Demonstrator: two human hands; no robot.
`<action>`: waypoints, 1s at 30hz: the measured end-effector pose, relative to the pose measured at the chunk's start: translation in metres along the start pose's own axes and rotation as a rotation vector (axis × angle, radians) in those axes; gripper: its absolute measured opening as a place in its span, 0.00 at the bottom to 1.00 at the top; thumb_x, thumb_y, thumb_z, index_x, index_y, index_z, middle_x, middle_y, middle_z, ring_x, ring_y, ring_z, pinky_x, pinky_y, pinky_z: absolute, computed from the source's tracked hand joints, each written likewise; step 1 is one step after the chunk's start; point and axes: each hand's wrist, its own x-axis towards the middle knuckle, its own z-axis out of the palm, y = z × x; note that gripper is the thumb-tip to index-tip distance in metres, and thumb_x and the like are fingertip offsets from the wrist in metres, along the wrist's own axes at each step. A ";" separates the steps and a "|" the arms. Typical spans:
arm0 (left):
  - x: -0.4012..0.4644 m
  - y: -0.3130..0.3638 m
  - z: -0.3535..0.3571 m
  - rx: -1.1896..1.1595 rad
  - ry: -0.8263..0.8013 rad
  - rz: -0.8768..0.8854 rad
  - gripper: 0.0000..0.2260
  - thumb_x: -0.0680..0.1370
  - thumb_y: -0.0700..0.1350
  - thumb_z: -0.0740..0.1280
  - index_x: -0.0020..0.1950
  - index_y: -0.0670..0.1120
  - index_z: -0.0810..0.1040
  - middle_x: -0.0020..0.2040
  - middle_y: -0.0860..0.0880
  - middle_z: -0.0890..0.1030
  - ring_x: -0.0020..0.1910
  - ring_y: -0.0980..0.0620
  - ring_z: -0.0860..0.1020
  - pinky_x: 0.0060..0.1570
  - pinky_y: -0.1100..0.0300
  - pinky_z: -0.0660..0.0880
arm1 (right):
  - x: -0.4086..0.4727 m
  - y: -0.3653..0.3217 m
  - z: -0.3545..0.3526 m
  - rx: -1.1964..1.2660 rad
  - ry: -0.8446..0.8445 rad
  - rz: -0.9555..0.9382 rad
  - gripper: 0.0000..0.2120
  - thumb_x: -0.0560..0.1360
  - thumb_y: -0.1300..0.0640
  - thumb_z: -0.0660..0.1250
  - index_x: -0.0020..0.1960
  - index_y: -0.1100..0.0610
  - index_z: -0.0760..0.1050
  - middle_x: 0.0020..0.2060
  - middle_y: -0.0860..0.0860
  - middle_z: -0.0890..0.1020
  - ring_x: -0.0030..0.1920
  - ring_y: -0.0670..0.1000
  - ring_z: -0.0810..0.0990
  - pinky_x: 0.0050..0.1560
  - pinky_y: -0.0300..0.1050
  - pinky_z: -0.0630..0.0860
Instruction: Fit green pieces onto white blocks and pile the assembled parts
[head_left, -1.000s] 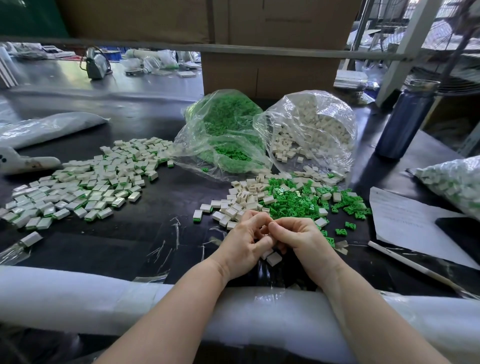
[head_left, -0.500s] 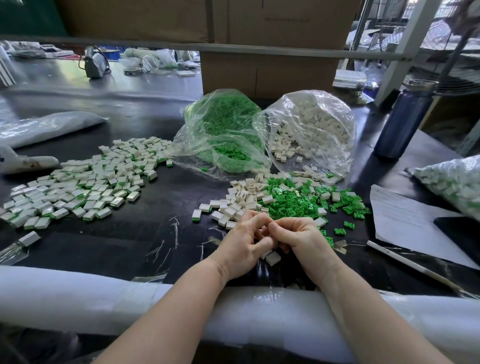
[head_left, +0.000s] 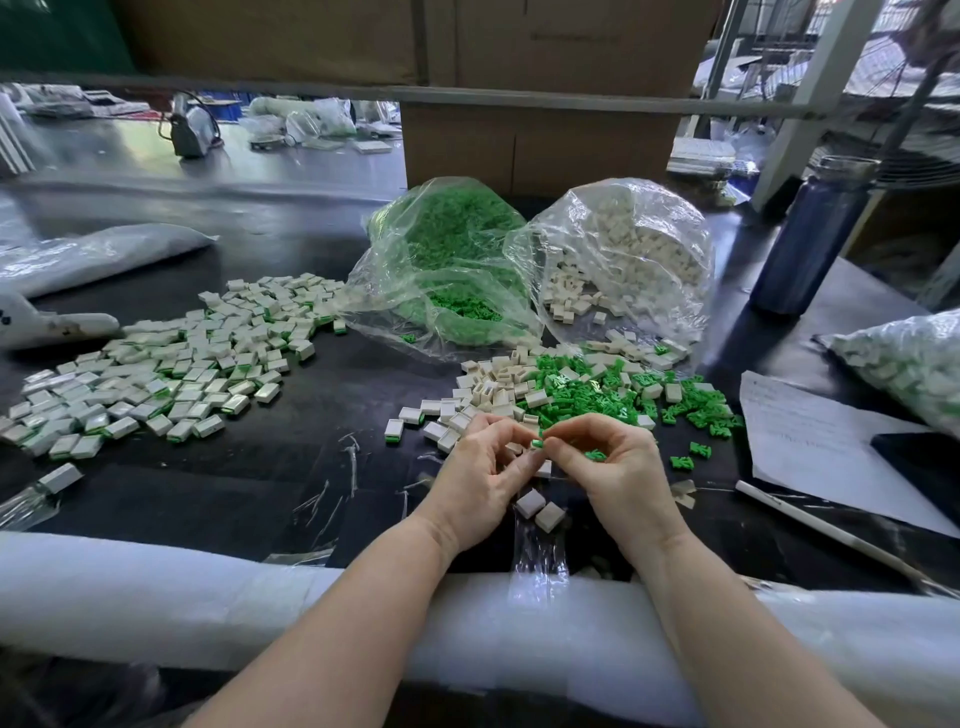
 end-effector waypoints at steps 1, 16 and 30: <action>0.000 0.000 0.000 0.003 0.002 -0.003 0.07 0.76 0.43 0.67 0.51 0.41 0.78 0.55 0.43 0.72 0.48 0.40 0.76 0.52 0.55 0.76 | -0.001 -0.001 0.001 -0.038 -0.001 -0.031 0.07 0.69 0.66 0.72 0.38 0.56 0.81 0.35 0.51 0.83 0.38 0.49 0.79 0.41 0.37 0.76; 0.000 -0.004 -0.005 0.051 0.463 0.003 0.07 0.75 0.39 0.68 0.50 0.49 0.79 0.39 0.52 0.79 0.37 0.55 0.78 0.42 0.62 0.77 | 0.002 0.004 0.000 -0.153 0.104 0.004 0.07 0.73 0.61 0.70 0.37 0.53 0.76 0.33 0.48 0.79 0.35 0.44 0.75 0.37 0.31 0.72; 0.004 -0.016 -0.021 0.338 0.630 -0.295 0.14 0.78 0.37 0.62 0.63 0.38 0.74 0.63 0.44 0.66 0.54 0.51 0.70 0.51 0.75 0.57 | 0.004 0.011 -0.003 -0.498 0.137 0.060 0.04 0.73 0.61 0.68 0.42 0.54 0.78 0.40 0.47 0.77 0.48 0.52 0.75 0.47 0.41 0.67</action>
